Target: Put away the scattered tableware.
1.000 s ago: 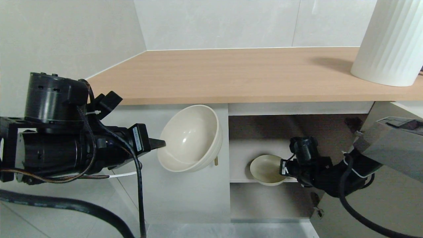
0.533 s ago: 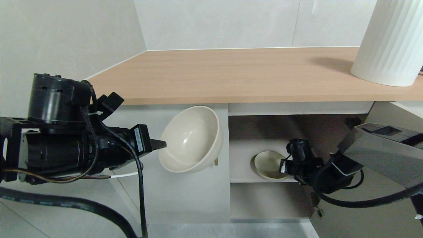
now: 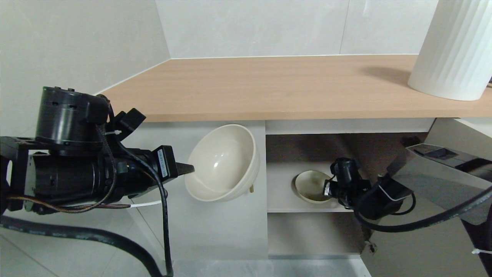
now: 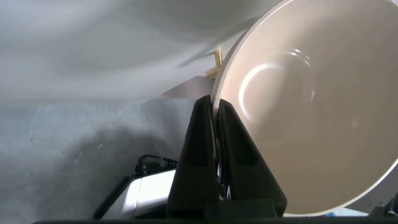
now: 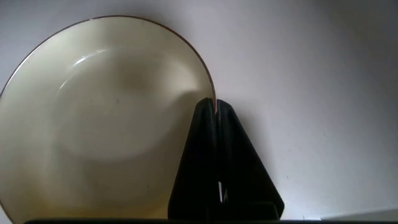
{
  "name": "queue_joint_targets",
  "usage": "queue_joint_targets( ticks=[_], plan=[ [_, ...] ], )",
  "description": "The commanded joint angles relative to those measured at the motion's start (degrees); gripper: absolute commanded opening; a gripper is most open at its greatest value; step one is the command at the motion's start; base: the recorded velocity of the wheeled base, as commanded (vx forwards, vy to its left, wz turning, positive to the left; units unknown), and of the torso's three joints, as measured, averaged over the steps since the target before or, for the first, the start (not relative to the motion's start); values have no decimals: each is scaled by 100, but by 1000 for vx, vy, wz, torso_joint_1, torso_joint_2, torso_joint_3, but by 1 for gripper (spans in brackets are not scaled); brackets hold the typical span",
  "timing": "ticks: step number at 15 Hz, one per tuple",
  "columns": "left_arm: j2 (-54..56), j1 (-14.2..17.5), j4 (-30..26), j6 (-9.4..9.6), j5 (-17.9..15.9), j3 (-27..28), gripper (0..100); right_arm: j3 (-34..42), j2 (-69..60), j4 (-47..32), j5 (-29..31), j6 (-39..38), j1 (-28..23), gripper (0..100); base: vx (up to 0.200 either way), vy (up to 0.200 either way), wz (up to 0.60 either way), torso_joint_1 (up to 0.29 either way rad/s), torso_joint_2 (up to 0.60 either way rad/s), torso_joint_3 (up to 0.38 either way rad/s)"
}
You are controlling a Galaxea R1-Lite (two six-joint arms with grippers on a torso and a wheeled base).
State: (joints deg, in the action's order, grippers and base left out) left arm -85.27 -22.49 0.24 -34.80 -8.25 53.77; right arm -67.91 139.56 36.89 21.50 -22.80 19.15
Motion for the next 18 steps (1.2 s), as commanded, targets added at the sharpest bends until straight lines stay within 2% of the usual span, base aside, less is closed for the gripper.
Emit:
queue_joint_targets(
  ticks=[1,4,5,9,12,13,14,15,16,18],
  plan=[
    [-16,-1,2,0,-1,2,0,-73,45,3,3,3,-8,0,0,0,0,0,0,0],
    [-42,-1,2,0,-1,2,0,-82,45,3,3,-6,-8,0,0,0,0,0,0,0],
    [-51,-10,2,0,-1,-7,0,-82,45,3,3,-6,-8,100,0,0,0,0,0,0],
    [-165,-133,-24,53,-1,-34,0,103,-262,-6,-6,-14,18,100,0,0,0,0,0,0],
    [-499,-484,-279,220,17,-95,0,780,-1264,-147,-182,12,344,100,0,0,0,0,0,0],
    [-605,-669,-525,325,52,-121,0,1026,-1625,-331,-357,38,511,100,0,0,0,0,0,0],
    [-728,-845,-815,536,87,-130,0,1298,-2126,-736,-691,170,766,100,0,0,0,0,0,0],
    [-824,-968,-1026,624,113,-157,0,1474,-2521,-1035,-990,232,968,100,0,0,0,0,0,0],
    [-965,-1073,-1149,703,184,-165,0,1579,-2943,-1369,-1272,232,1170,100,0,0,0,0,0,0],
    [-1325,-1240,-1158,738,439,-165,0,1623,-3611,-2037,-1562,232,1513,100,0,0,0,0,0,0]
  ],
)
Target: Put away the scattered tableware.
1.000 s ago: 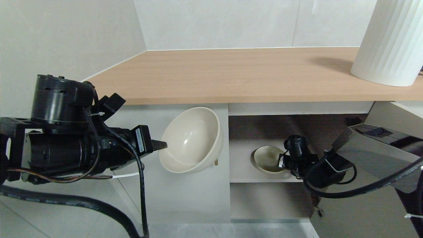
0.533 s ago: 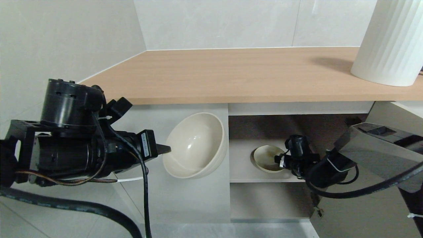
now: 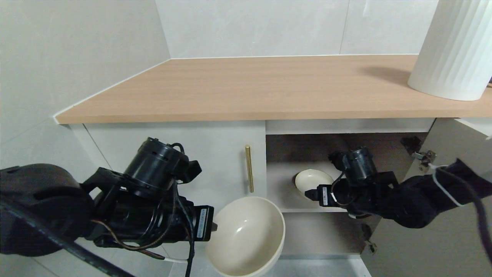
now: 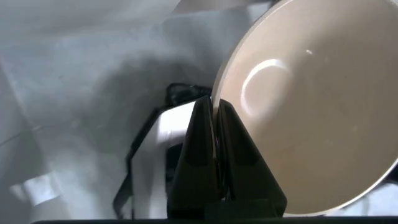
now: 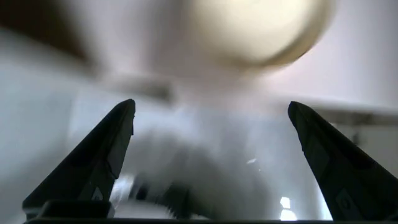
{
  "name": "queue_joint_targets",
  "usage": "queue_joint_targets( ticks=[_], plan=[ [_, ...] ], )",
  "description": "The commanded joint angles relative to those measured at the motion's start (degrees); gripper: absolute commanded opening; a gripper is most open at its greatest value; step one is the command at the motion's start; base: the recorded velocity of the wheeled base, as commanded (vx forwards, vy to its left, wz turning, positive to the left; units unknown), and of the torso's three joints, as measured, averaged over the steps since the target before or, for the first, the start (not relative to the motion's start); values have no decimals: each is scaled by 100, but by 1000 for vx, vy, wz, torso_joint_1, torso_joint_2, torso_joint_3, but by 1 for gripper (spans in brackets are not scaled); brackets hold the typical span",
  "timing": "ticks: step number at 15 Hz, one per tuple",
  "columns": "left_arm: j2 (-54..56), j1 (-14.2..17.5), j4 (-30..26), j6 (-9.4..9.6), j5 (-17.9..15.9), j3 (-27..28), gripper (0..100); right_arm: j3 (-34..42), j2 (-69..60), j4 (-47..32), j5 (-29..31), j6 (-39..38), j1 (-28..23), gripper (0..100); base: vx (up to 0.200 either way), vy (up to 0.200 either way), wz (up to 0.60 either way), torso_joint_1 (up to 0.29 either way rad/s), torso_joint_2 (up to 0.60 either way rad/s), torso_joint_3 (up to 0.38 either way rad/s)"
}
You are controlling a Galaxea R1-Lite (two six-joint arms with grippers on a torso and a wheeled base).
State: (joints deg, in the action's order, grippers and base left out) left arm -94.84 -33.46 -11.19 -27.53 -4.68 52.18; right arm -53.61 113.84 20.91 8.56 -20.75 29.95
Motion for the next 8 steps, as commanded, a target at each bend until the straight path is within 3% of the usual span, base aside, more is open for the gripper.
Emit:
queue_joint_targets(
  ticks=[1,5,8],
  plan=[
    [-553,-248,-15,28,240,-6,0,193,-1285,-702,-381,27,564,100,0,0,0,0,0,0],
    [-1194,-530,12,169,1083,205,0,273,-1891,-1440,-706,27,1206,100,0,0,0,0,0,0],
    [-1098,-635,12,169,1206,223,0,404,-1874,-1546,-698,53,1531,100,0,0,0,0,0,0]
  ],
)
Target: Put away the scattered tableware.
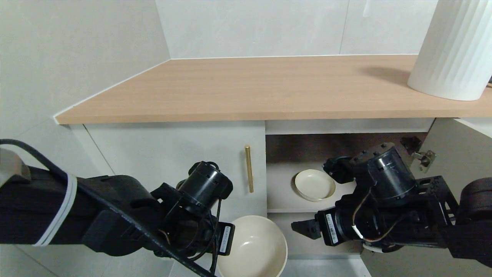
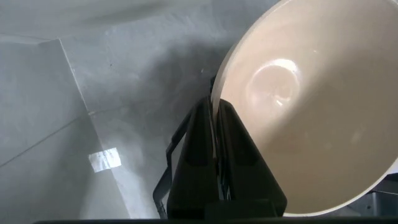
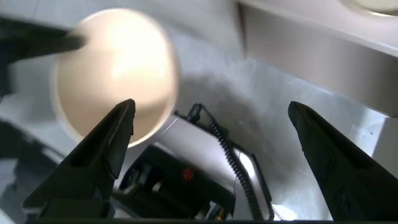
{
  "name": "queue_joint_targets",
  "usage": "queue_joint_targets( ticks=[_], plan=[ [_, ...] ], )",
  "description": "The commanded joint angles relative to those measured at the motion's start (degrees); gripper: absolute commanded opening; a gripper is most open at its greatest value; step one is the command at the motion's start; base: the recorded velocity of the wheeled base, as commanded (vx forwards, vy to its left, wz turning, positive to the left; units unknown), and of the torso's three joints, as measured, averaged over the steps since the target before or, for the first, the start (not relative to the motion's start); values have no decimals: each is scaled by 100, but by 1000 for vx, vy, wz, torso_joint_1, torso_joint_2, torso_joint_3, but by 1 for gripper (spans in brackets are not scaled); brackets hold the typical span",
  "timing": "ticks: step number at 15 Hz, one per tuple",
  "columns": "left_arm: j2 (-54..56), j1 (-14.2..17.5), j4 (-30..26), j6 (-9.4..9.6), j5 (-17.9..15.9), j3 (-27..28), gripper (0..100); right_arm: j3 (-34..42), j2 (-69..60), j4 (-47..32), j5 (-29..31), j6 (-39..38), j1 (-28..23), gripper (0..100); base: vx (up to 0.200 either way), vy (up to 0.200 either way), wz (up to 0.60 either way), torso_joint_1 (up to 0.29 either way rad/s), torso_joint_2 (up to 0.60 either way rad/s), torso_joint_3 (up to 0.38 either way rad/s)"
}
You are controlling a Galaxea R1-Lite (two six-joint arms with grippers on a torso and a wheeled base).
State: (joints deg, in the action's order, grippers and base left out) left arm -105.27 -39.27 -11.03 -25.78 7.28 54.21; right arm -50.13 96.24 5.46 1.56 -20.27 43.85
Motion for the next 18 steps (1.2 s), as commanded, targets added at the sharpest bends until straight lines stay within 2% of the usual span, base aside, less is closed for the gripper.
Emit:
queue_joint_targets(
  ticks=[1,7,16,17,18],
  plan=[
    [50,-125,-4,-6,54,19,0,100,-36,-1,20,23,238,100,0,0,0,0,0,0],
    [410,-362,-4,-23,98,19,0,144,527,25,231,76,379,100,0,0,0,0,0,0],
    [358,-477,-13,-32,134,-7,0,82,738,157,380,50,379,100,0,0,0,0,0,0],
    [340,-486,-13,-32,125,-7,0,82,738,157,380,50,379,0,0,0,0,0,0,0],
    [340,-494,-13,-41,134,-7,0,82,747,148,380,50,379,0,0,0,0,0,0,0]
  ],
)
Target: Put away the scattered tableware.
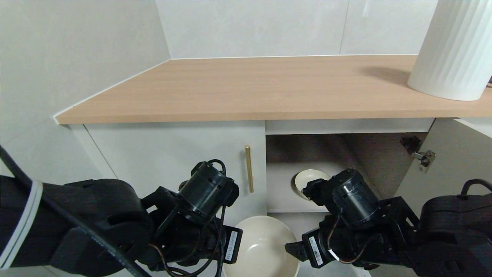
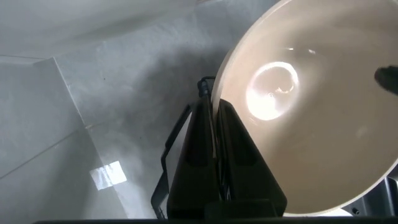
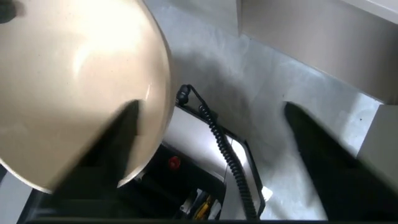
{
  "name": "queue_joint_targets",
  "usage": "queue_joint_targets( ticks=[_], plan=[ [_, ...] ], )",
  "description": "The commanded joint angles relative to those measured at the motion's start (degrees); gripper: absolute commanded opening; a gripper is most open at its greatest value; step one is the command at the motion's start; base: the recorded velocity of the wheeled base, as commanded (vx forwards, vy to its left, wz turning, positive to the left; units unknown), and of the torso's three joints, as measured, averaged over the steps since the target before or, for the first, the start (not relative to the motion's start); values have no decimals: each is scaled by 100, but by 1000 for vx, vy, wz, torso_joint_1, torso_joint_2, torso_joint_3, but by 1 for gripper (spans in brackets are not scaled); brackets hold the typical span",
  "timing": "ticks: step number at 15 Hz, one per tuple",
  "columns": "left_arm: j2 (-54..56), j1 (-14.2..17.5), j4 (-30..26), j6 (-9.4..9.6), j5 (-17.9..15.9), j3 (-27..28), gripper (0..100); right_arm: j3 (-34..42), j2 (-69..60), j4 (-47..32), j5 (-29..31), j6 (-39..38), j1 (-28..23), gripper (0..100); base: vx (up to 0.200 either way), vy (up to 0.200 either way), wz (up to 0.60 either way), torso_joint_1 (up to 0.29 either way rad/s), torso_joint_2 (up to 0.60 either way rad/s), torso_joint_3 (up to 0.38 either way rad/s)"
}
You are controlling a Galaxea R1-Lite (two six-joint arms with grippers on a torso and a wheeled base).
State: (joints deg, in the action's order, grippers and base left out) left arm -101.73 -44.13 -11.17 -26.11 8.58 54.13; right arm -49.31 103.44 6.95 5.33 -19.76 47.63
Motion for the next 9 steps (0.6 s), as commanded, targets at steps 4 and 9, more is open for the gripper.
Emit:
queue_joint_targets(
  ticks=[4,9],
  plan=[
    [-13,-17,0,-8,3,1,0,9,36,-1,3,-1,1,0,0,0,0,0,0,0],
    [-13,-17,0,-17,3,10,0,9,27,-1,3,-1,1,0,0,0,0,0,0,0]
  ],
)
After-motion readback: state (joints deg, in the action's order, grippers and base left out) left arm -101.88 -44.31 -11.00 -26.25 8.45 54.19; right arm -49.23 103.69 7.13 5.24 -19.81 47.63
